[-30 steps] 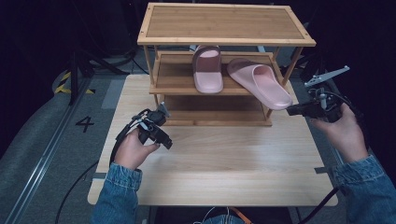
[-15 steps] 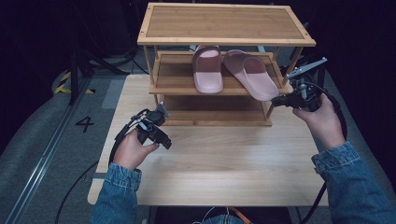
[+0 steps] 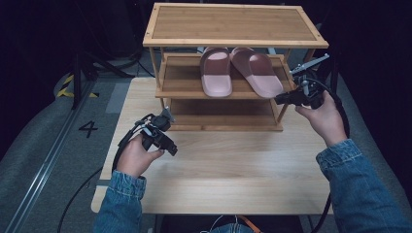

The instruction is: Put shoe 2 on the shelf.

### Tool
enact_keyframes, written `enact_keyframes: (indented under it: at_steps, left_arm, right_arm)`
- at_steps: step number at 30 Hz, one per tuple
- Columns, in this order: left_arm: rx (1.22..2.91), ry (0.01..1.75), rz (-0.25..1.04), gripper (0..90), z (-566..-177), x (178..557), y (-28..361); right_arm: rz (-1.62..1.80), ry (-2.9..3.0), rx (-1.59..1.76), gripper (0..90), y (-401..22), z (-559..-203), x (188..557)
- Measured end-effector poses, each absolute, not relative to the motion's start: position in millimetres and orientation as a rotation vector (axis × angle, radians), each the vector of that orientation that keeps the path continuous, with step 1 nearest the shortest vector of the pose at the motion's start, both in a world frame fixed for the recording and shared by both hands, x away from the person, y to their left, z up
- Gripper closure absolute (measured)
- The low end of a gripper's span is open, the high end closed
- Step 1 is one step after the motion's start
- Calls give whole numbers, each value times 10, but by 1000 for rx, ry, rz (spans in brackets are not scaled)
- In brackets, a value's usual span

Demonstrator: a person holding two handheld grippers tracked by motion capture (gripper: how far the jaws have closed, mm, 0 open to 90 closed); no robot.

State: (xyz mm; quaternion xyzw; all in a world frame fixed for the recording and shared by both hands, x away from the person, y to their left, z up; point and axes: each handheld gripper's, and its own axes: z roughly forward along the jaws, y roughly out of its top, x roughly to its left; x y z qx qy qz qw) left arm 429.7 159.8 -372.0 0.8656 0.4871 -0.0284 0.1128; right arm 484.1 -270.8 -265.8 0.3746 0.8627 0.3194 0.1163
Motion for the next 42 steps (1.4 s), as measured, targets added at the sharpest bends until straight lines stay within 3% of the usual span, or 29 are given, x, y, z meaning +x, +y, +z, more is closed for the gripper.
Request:
enact_keyframes:
  at_steps: [9,21,42]
  left_arm:
    - [2545,1433,-93,299,-3727,4289,1609]
    - [2533,1456,-95,299,-3739,4241,1684]
    - [2518,1476,-92,299,-3738,4221,1748]
  right_arm:
    - [907,2352,1227,777,-2894,-2502,4901]
    - [782,2316,1297,833,-2863,-2676,5170]
    - [896,2482,1207,815,-2298,-2663,5133]
